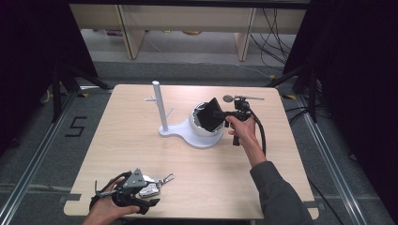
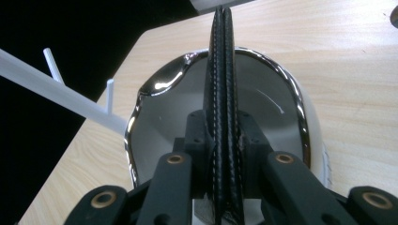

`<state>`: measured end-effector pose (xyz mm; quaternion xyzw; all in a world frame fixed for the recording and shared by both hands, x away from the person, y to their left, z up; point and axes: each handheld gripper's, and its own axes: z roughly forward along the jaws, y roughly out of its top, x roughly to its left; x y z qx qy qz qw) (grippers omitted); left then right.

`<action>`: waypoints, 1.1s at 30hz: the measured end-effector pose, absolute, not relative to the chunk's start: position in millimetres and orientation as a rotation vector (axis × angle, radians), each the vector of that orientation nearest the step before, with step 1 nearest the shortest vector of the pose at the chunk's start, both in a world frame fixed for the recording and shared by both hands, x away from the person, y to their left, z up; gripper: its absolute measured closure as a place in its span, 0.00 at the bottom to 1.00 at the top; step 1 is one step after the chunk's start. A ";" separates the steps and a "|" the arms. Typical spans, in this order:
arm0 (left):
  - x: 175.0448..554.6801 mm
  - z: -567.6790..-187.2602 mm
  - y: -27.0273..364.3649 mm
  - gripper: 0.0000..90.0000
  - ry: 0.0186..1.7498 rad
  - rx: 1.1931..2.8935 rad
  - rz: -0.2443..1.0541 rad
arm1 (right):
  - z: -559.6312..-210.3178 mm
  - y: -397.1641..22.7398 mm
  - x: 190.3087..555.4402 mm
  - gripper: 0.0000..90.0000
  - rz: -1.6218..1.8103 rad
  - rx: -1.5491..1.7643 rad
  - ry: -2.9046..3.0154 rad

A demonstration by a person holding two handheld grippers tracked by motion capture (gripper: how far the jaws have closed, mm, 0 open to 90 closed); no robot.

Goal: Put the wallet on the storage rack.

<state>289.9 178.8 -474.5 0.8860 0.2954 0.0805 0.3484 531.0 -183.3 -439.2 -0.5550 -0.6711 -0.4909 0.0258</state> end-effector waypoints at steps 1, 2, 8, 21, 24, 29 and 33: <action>289.8 -475.5 179.0 0.33 0.777 2.298 0.201 | -439.8 -182.8 531.8 0.85 -1.541 -1.704 -2.096; 289.8 -475.6 178.9 0.33 0.778 2.294 0.205 | -440.2 -181.9 532.2 0.82 -1.529 -1.718 -2.126; 290.3 -474.8 180.1 0.32 0.775 2.295 0.216 | -438.6 -183.8 532.9 0.72 -1.516 -1.712 -2.191; 293.5 -474.5 184.0 0.32 0.797 2.303 0.267 | -433.1 -193.8 529.0 0.46 -1.488 -1.729 -2.237; 293.9 -474.7 184.4 0.32 0.798 2.306 0.270 | -428.8 -195.2 526.0 0.41 -1.494 -1.771 -2.228; 293.7 -471.0 186.5 0.32 0.802 2.295 0.280 | -420.5 -207.1 520.2 0.37 -1.539 -1.804 -2.185; 295.2 -470.2 187.9 0.32 0.801 2.296 0.281 | -412.6 -225.6 512.4 0.35 -1.582 -1.786 -2.193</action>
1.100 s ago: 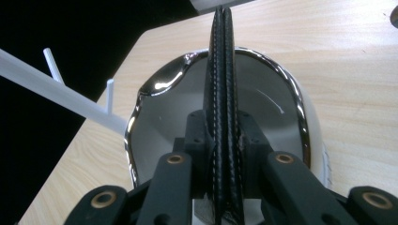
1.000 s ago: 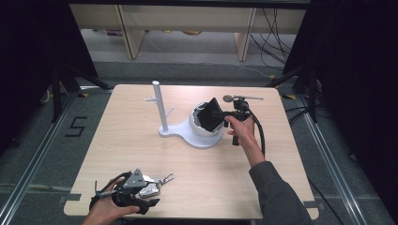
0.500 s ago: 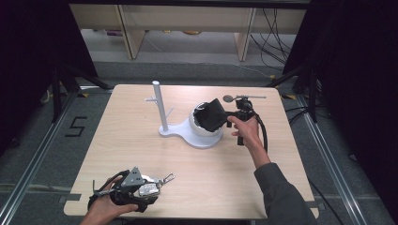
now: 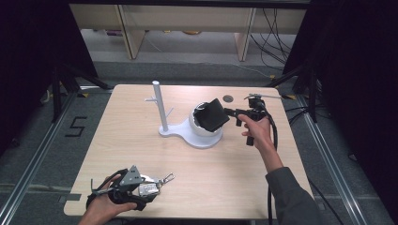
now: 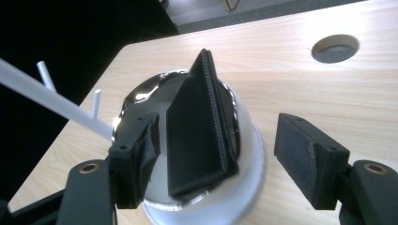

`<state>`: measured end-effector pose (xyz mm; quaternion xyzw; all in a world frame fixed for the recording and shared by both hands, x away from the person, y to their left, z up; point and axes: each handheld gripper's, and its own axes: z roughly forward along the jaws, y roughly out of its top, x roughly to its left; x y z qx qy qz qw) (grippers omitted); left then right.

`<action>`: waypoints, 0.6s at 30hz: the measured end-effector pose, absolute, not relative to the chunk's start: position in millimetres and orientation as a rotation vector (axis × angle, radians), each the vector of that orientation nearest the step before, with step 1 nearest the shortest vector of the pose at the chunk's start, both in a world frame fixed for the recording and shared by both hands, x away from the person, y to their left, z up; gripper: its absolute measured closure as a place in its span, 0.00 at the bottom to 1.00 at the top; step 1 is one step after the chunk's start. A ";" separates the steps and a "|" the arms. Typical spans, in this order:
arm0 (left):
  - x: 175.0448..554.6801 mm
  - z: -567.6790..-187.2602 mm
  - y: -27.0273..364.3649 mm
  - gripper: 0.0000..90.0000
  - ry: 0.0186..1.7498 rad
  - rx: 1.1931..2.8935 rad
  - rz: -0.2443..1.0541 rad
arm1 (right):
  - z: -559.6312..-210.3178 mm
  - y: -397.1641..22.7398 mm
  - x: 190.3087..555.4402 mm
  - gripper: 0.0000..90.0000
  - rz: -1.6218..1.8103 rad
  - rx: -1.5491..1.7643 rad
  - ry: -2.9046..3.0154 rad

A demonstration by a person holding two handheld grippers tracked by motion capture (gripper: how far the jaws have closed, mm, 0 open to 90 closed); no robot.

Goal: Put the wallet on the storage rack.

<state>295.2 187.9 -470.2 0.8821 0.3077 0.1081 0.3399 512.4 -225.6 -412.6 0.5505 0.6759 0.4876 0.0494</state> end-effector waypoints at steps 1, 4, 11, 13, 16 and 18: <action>295.5 -470.5 187.9 0.32 0.808 2.293 0.280 | -410.0 -229.2 507.9 0.35 1.477 1.696 2.053; 296.3 -471.2 187.7 0.32 0.811 2.294 0.273 | -406.2 -238.7 496.4 0.34 1.476 1.704 2.067; 299.0 -472.5 184.5 0.32 0.813 2.300 0.264 | -411.3 -253.8 469.0 0.34 1.416 1.609 2.123; 300.0 -472.7 184.5 0.32 0.810 2.306 0.264 | -411.5 -255.7 459.3 0.34 1.404 1.594 2.142; 301.3 -474.1 184.5 0.32 0.813 2.307 0.259 | -413.2 -256.4 444.6 0.34 1.410 1.592 2.138; 301.2 -474.4 184.6 0.32 0.817 2.305 0.259 | -416.1 -257.3 435.9 0.34 1.398 1.557 2.149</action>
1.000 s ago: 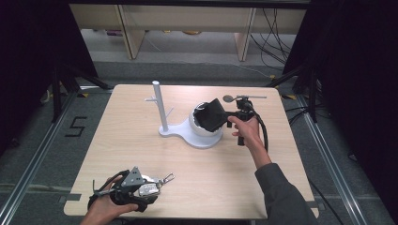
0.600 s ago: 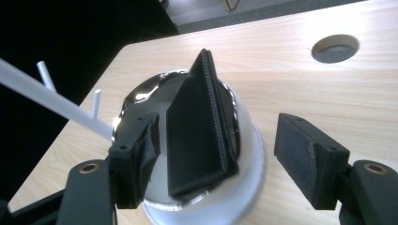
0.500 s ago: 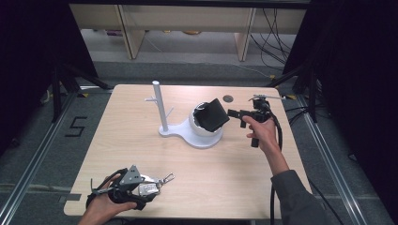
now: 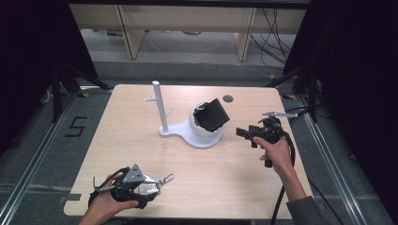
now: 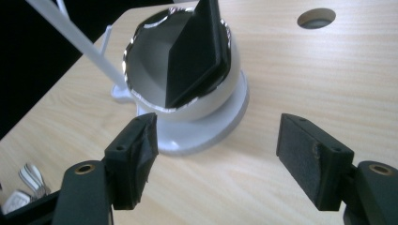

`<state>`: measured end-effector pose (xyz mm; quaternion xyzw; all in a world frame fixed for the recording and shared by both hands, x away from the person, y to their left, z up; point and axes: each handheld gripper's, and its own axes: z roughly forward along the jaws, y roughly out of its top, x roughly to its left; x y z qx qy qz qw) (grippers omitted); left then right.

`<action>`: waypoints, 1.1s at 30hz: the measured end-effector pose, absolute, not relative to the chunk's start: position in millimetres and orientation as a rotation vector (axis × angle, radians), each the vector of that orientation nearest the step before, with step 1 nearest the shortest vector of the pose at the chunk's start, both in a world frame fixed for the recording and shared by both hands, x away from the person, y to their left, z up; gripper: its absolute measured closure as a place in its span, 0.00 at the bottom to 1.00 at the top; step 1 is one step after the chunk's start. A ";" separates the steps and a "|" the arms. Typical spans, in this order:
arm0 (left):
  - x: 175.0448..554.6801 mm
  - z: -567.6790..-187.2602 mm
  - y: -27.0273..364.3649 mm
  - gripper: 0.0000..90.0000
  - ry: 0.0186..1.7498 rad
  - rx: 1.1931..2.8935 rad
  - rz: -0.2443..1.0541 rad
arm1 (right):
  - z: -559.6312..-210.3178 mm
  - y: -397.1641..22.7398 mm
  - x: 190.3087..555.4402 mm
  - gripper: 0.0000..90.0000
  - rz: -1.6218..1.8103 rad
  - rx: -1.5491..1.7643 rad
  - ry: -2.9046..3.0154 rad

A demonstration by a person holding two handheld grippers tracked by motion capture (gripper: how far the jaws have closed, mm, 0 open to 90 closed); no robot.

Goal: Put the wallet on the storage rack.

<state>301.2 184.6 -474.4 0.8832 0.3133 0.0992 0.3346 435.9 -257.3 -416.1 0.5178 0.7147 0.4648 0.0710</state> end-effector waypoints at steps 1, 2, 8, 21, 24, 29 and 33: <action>301.0 -475.0 184.6 0.31 0.817 2.303 0.258 | -417.6 -256.8 431.2 0.34 1.391 1.552 2.154; 301.2 -475.4 185.0 0.31 0.818 2.311 0.261 | -419.8 -257.0 427.1 0.34 1.383 1.523 2.159; 298.9 -475.3 184.8 0.31 0.819 2.307 0.263 | -428.9 -248.7 405.9 0.33 1.357 1.515 2.203; 298.8 -473.8 185.0 0.31 0.808 2.323 0.271 | -457.8 -226.3 375.0 0.32 1.318 1.450 2.336; 297.8 -474.0 184.3 0.31 0.815 2.317 0.261 | -462.0 -222.0 370.0 0.32 1.303 1.443 2.344; 297.7 -473.7 184.4 0.30 0.812 2.314 0.257 | -470.3 -216.3 363.7 0.32 1.288 1.405 2.383; 298.5 -473.1 185.2 0.30 0.813 2.317 0.266 | -476.3 -210.5 359.8 0.32 1.266 1.392 2.414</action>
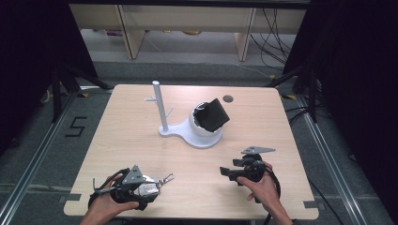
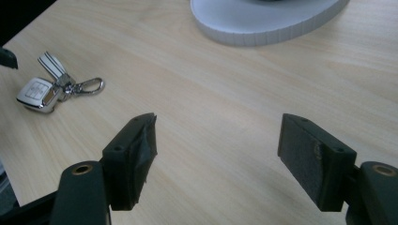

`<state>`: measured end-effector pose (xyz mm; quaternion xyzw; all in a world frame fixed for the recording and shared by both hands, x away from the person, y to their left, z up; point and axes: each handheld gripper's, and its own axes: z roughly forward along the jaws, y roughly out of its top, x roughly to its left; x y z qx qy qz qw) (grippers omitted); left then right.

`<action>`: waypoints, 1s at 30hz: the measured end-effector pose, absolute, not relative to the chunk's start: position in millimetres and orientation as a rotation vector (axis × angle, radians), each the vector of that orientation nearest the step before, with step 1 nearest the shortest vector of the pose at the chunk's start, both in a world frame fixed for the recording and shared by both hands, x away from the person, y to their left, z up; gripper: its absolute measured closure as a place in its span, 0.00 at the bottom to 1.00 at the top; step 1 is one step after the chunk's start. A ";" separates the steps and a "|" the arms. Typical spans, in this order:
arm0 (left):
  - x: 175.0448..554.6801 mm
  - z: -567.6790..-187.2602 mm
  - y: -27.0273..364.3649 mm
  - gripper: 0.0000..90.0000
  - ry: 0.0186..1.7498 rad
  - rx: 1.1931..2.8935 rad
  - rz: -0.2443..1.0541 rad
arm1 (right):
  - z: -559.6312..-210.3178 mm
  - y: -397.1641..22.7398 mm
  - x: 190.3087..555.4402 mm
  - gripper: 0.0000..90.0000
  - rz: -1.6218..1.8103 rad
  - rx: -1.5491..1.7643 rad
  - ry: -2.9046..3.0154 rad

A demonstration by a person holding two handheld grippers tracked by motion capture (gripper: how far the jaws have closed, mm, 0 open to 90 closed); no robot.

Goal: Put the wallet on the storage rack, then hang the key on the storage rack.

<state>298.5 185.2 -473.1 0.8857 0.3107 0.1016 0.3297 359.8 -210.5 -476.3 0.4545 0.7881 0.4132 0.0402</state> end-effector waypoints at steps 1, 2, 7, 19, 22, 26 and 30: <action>299.1 -473.3 185.5 0.30 0.815 2.313 0.269 | -476.5 -208.8 358.0 0.32 1.263 1.404 2.418; 299.0 -473.4 185.7 0.30 0.810 2.309 0.263 | -478.1 -208.8 357.7 0.32 1.264 1.369 2.432; 299.5 -475.1 185.6 0.30 0.812 2.317 0.264 | -481.4 -207.8 349.6 0.31 1.260 1.345 2.479; 298.2 -474.6 186.5 0.30 0.813 2.311 0.272 | -485.6 -204.4 326.3 0.29 1.228 1.358 2.514; 299.4 -473.4 186.9 0.30 0.808 2.315 0.273 | -486.6 -205.5 324.9 0.29 1.208 1.323 2.536; 301.6 -472.6 183.7 0.30 0.815 2.319 0.266 | -488.1 -206.7 323.8 0.29 1.187 1.325 2.538; 305.1 -471.0 180.5 0.32 0.802 2.338 0.265 | -487.6 -208.0 323.3 0.29 1.180 1.342 2.526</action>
